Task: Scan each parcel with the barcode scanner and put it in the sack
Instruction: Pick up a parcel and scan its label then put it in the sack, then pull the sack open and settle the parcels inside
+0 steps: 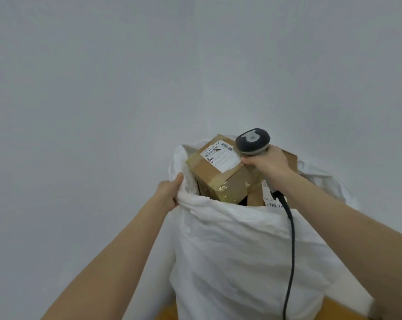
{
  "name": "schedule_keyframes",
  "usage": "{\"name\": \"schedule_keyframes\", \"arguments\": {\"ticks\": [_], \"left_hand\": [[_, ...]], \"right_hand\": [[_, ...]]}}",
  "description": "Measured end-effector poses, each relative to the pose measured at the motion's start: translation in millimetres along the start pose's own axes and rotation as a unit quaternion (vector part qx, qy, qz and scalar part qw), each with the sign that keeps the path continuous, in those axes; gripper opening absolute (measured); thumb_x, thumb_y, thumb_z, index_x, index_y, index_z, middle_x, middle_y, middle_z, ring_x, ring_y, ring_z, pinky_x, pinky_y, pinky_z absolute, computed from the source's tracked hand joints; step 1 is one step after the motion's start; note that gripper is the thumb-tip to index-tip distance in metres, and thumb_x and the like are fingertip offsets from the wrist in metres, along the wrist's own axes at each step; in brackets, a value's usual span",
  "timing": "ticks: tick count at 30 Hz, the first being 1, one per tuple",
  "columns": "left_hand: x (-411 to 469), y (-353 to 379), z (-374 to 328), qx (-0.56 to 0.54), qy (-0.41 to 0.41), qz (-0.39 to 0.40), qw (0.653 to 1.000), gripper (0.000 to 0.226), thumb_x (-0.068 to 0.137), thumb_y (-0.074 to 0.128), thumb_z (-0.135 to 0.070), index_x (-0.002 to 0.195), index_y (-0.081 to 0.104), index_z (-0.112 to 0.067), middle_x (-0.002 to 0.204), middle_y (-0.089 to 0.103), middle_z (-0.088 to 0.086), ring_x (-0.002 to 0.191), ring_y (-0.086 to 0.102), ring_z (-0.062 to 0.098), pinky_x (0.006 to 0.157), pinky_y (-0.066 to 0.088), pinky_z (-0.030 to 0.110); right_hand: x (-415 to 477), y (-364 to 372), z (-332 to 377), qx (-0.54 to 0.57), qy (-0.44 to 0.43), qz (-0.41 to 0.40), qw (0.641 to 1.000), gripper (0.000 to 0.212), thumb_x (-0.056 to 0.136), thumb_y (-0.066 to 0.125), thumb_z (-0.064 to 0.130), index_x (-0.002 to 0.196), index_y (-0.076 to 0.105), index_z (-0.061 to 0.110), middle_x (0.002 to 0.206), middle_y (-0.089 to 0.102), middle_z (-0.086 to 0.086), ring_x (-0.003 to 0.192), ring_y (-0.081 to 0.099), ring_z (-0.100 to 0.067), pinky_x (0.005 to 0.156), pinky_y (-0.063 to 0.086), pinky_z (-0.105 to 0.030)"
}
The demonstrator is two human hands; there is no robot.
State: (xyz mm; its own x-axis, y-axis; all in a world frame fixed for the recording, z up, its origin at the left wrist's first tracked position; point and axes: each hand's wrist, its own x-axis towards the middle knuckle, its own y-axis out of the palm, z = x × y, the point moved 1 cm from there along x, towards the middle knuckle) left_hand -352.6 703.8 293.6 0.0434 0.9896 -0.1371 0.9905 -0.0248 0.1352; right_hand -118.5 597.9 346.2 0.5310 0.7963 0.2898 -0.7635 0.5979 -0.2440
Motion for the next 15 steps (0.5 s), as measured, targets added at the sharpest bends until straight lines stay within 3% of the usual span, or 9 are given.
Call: {"name": "schedule_keyframes", "arguments": {"ticks": [3, 6, 10, 12, 15], "left_hand": [[6.9, -9.0, -38.5, -0.059, 0.077, -0.018, 0.995, 0.041, 0.092, 0.065, -0.029, 0.117, 0.056, 0.003, 0.105, 0.064, 0.012, 0.089, 0.062, 0.026, 0.077, 0.053, 0.041], [10.8, -25.1, -57.7, -0.037, 0.126, -0.049, 0.990, 0.034, 0.092, 0.065, -0.031, 0.102, 0.057, 0.001, 0.112, 0.064, 0.015, 0.091, 0.063, 0.025, 0.086, 0.053, 0.038], [15.6, -55.1, -64.2, -0.040, 0.125, -0.085, 0.988, 0.068, 0.090, 0.065, -0.040, 0.133, 0.043, 0.007, 0.119, 0.059, 0.012, 0.107, 0.060, 0.028, 0.092, 0.051, 0.040], [18.9, -73.9, -73.3, -0.060, 0.121, -0.082, 0.987, 0.070, 0.085, 0.071, -0.040, 0.130, 0.045, 0.007, 0.117, 0.061, 0.013, 0.101, 0.063, 0.029, 0.089, 0.053, 0.041], [18.1, -94.1, -68.9, -0.019, 0.125, -0.103, 0.987, 0.064, 0.082, 0.076, -0.031, 0.123, 0.049, 0.011, 0.109, 0.063, 0.015, 0.096, 0.063, 0.029, 0.086, 0.053, 0.040]], "right_hand": [[0.2, 14.0, 2.3, -0.029, -0.007, 0.029, 0.999, 0.030, 0.067, 0.085, 0.030, 0.086, 0.064, 0.018, 0.079, 0.072, 0.006, 0.081, 0.066, -0.012, 0.067, 0.049, -0.026], [-7.3, 42.9, 5.7, -0.080, -0.011, 0.082, 0.993, 0.037, 0.067, 0.085, 0.023, 0.096, 0.062, 0.018, 0.094, 0.070, 0.001, 0.086, 0.062, -0.014, 0.072, 0.049, -0.027], [-17.9, 88.5, 13.3, -0.173, -0.004, 0.124, 0.977, 0.047, 0.070, 0.082, 0.029, 0.110, 0.060, 0.019, 0.108, 0.067, -0.003, 0.099, 0.062, -0.022, 0.087, 0.053, -0.037], [-25.8, 114.4, 10.8, -0.207, 0.002, 0.153, 0.966, 0.059, 0.069, 0.084, 0.035, 0.120, 0.057, 0.022, 0.113, 0.066, -0.002, 0.106, 0.061, -0.024, 0.087, 0.051, -0.036], [-39.3, 146.9, 10.0, -0.222, -0.001, 0.179, 0.959, 0.042, 0.071, 0.078, 0.032, 0.109, 0.060, 0.026, 0.105, 0.067, 0.000, 0.098, 0.061, -0.024, 0.076, 0.047, -0.031]]}}
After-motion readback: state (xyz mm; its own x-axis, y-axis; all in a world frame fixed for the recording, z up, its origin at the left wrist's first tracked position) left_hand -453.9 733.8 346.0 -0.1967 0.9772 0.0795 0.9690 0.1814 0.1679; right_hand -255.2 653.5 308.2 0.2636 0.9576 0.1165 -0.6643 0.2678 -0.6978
